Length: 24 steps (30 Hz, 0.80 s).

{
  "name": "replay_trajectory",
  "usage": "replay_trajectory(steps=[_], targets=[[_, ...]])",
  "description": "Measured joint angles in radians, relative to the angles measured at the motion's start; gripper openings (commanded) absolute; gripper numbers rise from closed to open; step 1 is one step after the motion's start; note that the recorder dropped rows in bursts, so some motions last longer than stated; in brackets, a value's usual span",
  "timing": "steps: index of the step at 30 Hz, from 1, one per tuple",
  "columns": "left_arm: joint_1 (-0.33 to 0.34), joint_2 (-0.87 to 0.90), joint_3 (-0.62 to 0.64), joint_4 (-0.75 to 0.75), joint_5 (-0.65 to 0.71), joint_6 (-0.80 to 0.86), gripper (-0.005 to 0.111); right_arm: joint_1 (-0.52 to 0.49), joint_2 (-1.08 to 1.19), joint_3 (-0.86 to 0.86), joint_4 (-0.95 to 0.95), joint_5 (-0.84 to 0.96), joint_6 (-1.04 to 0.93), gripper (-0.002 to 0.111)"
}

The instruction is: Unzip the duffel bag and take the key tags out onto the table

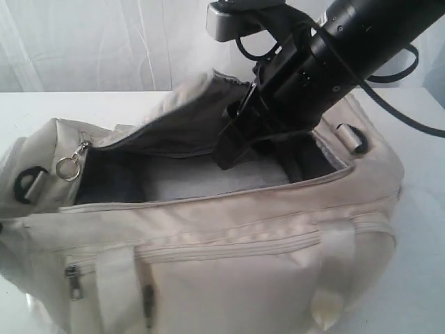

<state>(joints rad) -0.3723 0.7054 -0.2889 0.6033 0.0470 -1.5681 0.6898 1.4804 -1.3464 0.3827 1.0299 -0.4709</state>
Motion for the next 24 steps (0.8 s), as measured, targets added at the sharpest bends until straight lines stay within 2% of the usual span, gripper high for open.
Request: replay_trajectory(steps=[4, 8, 13, 17, 21, 24], targets=[[0.075, -0.067, -0.074, 0.147, 0.177, 0.006, 0.0, 0.0, 0.041, 0.006, 0.02, -0.057, -0.009, 0.062], [0.12, -0.1, -0.128, 0.275, 0.302, 0.008, 0.0, 0.003, 0.11, 0.006, 0.055, -0.065, -0.009, 0.062], [0.134, -0.104, -0.149, 0.356, 0.44, 0.008, 0.0, 0.037, 0.211, 0.006, 0.065, -0.06, -0.02, 0.051], [0.137, -0.104, -0.15, 0.352, 0.508, 0.032, 0.0, 0.089, 0.27, 0.006, 0.065, -0.049, -0.061, 0.044], [0.137, -0.107, -0.16, 0.266, 0.491, 0.147, 0.0, 0.141, 0.311, 0.006, 0.093, -0.102, -0.098, 0.036], [0.137, -0.111, -0.162, 0.195, 0.461, 0.242, 0.0, 0.187, 0.343, 0.006, 0.208, -0.174, -0.201, 0.029]])
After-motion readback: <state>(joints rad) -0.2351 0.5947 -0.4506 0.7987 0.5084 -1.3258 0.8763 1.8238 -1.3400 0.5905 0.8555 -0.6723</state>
